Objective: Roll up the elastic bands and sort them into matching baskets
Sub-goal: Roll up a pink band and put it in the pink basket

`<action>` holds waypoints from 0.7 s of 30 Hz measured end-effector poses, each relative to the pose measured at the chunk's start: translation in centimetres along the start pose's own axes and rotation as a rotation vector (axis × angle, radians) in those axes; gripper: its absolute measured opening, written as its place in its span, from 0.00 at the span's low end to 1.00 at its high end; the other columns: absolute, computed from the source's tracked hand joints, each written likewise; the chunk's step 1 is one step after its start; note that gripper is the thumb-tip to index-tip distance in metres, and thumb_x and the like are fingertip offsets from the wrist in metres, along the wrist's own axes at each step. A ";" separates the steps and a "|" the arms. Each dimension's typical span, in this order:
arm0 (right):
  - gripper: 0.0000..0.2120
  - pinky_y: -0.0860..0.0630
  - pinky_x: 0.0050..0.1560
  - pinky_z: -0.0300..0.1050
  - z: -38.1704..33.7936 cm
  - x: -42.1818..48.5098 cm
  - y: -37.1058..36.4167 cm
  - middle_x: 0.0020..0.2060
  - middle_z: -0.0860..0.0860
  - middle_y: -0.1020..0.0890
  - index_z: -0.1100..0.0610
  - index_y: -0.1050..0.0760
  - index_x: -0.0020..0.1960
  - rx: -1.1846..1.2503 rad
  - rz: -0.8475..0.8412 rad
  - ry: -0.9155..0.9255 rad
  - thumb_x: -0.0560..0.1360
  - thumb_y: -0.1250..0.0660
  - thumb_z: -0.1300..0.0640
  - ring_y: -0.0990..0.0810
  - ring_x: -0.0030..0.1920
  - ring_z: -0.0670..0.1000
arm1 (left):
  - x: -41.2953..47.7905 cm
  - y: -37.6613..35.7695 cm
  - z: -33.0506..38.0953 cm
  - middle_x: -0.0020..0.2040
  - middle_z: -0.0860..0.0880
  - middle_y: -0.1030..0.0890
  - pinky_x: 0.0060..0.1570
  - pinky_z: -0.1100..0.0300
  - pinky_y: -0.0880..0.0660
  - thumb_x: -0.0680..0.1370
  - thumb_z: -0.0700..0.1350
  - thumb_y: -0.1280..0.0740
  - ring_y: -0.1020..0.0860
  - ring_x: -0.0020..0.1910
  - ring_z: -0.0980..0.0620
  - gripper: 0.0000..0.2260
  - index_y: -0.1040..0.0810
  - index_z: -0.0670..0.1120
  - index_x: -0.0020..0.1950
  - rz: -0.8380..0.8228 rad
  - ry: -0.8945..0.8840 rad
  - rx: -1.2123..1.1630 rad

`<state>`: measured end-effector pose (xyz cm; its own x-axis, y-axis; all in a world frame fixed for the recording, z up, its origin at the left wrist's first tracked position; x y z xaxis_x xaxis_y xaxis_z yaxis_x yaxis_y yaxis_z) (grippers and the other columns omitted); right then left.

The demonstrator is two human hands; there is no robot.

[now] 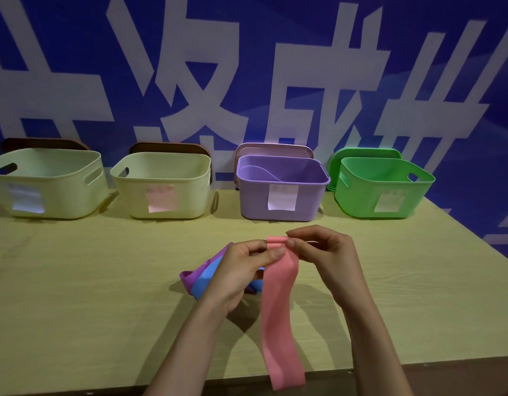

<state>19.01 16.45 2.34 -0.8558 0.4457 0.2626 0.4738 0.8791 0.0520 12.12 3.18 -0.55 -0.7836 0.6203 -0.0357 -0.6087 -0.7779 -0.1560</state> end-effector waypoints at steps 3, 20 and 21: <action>0.08 0.21 0.42 0.38 -0.1 -0.1 -0.1 0.37 0.53 0.15 0.59 0.17 0.41 -0.013 -0.022 0.006 0.66 0.26 0.70 0.16 0.40 0.49 | 0.0 0.1 -0.1 0.46 0.48 0.15 0.44 0.62 0.23 0.74 0.40 0.30 0.17 0.46 0.53 0.07 0.17 0.47 0.50 0.020 0.007 -0.015; 0.05 0.20 0.48 0.42 0.2 -0.3 0.0 0.43 0.51 0.15 0.55 0.18 0.48 -0.053 -0.048 -0.014 0.74 0.31 0.58 0.17 0.46 0.49 | 0.0 0.1 0.4 0.46 0.49 0.15 0.46 0.61 0.22 0.74 0.40 0.30 0.17 0.49 0.51 0.06 0.17 0.46 0.50 0.069 -0.099 0.014; 0.05 0.19 0.47 0.43 0.4 -0.3 -0.1 0.41 0.51 0.15 0.55 0.18 0.47 -0.085 -0.056 -0.029 0.75 0.31 0.56 0.17 0.45 0.50 | 0.0 0.0 0.5 0.47 0.48 0.15 0.47 0.61 0.22 0.74 0.38 0.30 0.17 0.49 0.51 0.07 0.17 0.46 0.50 0.066 -0.112 0.016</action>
<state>19.13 16.29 1.90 -0.8864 0.4024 0.2288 0.4401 0.8857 0.1474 12.06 3.08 -0.09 -0.8304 0.5533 0.0653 -0.5566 -0.8187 -0.1414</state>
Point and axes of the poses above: each hand's wrist, its own x-axis towards the middle knuckle, its own y-axis out of the back of the hand, z = x × y, the point moved 4 cm from there along x, towards the middle knuckle
